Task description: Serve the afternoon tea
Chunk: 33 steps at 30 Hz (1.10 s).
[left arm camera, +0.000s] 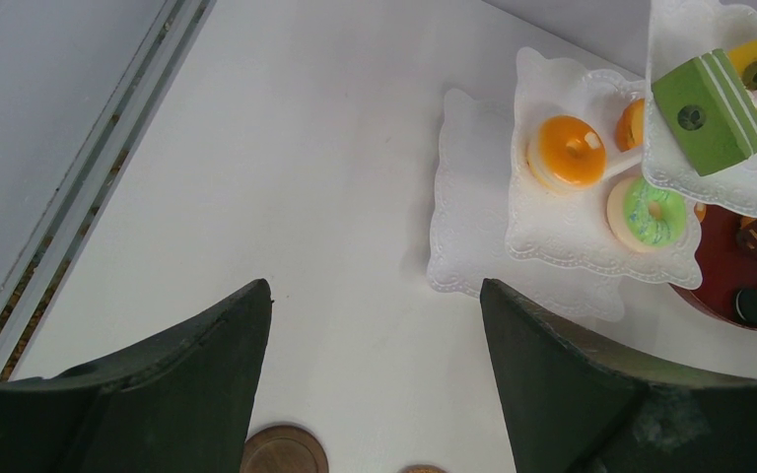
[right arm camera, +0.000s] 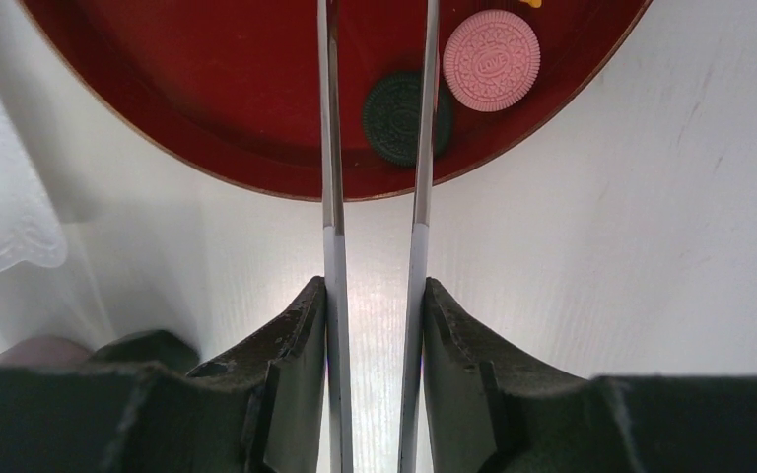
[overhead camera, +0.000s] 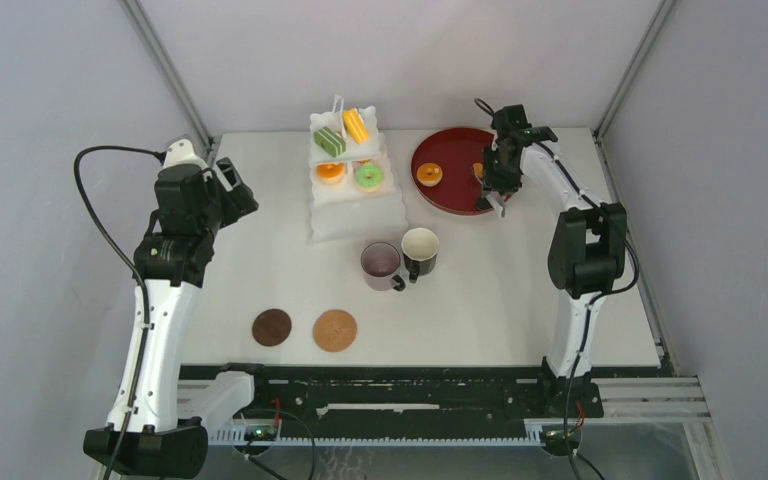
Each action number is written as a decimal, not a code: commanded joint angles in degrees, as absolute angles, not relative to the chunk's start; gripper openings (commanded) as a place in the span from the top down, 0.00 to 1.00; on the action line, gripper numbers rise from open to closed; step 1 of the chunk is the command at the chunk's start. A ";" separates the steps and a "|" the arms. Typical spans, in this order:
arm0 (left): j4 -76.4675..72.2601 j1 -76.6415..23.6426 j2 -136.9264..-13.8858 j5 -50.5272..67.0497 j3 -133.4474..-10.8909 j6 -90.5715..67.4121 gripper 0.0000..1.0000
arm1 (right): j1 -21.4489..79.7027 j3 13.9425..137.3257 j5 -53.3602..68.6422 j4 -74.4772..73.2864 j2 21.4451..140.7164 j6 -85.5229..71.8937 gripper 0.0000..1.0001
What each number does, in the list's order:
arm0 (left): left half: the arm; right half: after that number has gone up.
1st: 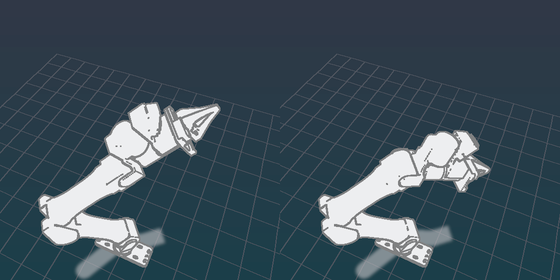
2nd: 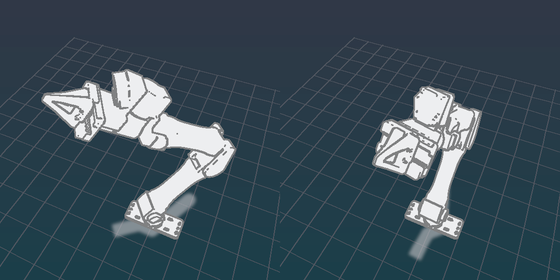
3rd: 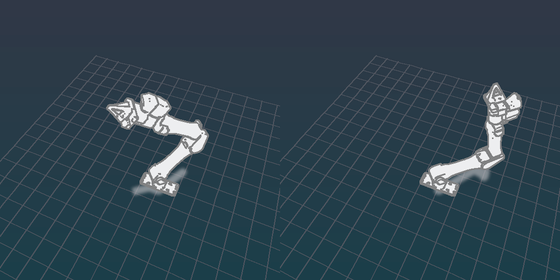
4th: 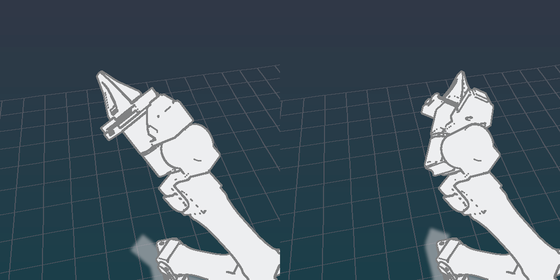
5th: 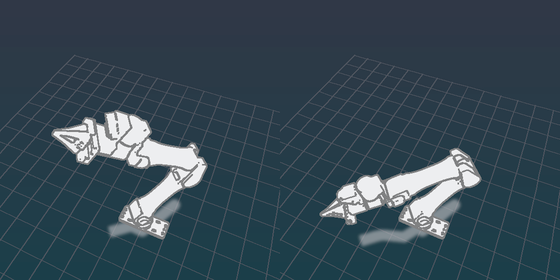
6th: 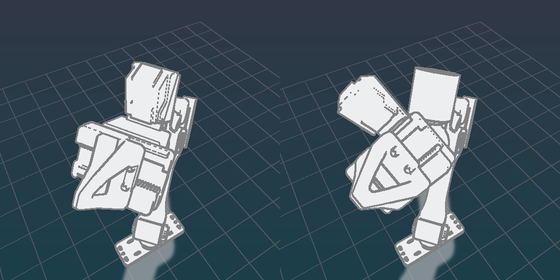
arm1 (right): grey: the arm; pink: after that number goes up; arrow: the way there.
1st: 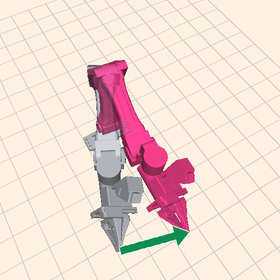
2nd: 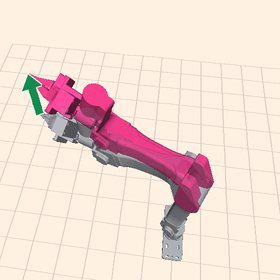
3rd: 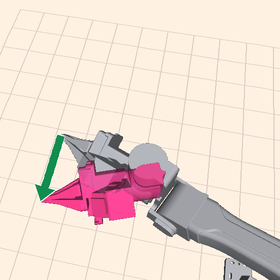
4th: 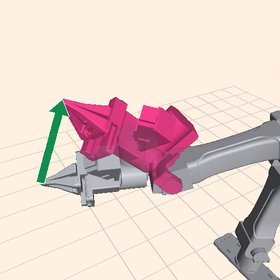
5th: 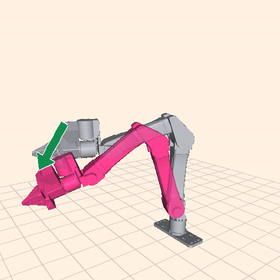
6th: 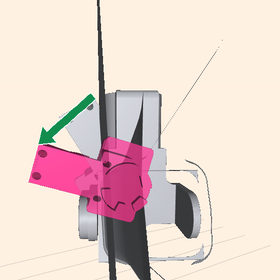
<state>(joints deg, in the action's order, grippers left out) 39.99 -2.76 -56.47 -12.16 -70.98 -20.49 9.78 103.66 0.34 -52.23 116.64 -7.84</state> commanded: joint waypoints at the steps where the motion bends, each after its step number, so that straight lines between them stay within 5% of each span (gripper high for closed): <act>1: 38.50 -2.90 -55.57 -13.35 -71.59 -19.34 0.18 | 9.94 104.32 1.95 -50.15 109.27 -9.75 0.87; 33: 39.02 -2.83 -54.19 -13.75 -71.01 -19.31 0.18 | 13.86 96.33 13.31 -42.88 99.52 -10.84 0.99</act>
<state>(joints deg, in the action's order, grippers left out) 40.03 -2.76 -55.48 -13.08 -70.98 -20.47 12.71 97.14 9.43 -48.73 103.57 -9.98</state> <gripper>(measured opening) 0.822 0.421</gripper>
